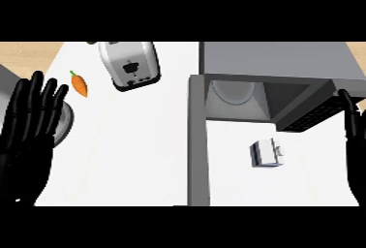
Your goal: Pick up the milk, place it into the microwave and close the microwave
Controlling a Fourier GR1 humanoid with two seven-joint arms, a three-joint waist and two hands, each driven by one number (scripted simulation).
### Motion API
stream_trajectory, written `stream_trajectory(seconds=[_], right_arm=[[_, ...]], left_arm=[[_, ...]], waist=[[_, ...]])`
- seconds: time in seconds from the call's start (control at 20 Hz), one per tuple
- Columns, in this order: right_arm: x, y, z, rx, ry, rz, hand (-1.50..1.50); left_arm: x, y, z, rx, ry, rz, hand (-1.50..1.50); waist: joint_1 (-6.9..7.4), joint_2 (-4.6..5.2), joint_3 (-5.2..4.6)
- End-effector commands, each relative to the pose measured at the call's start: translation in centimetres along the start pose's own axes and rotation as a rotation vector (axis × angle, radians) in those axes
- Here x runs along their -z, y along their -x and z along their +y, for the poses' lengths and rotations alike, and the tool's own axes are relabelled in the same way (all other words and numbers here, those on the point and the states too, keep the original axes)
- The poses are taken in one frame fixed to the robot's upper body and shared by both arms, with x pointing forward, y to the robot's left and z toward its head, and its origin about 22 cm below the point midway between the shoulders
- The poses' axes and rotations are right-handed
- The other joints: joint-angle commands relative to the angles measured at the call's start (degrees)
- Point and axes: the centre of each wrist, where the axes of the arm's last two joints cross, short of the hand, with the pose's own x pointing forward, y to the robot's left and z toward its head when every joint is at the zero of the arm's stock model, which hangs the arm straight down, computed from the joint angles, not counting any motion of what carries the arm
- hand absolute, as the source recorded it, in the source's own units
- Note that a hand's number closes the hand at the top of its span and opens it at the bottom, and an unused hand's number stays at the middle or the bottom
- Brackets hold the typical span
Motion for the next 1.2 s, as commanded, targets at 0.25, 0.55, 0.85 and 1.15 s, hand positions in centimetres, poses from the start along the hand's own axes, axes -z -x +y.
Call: stream_trajectory(seconds=[0.25,0.55,0.85,1.15], right_arm=[[-0.4,-0.3,3.4,-0.201,0.146,0.019,-1.50],[-2.3,-2.1,5.8,-0.073,0.094,0.070,-1.50],[-3.4,0.8,6.1,-0.136,0.152,0.124,-1.50],[-5.3,1.7,5.6,-0.190,0.172,0.178,-1.50]], left_arm=[[0.4,-0.4,3.6,0.073,0.013,0.042,-1.50],[-2.2,-2.4,6.4,-0.173,-0.001,0.113,-1.50],[-7.0,-4.4,8.2,-0.171,-0.005,0.102,-1.50],[-8.2,-5.8,8.2,-0.189,-0.016,0.127,-1.50]], waist=[[-2.33,-0.20,0.74],[-2.28,-0.30,0.76],[-1.83,-0.29,0.76],[-2.19,-0.28,0.79]])
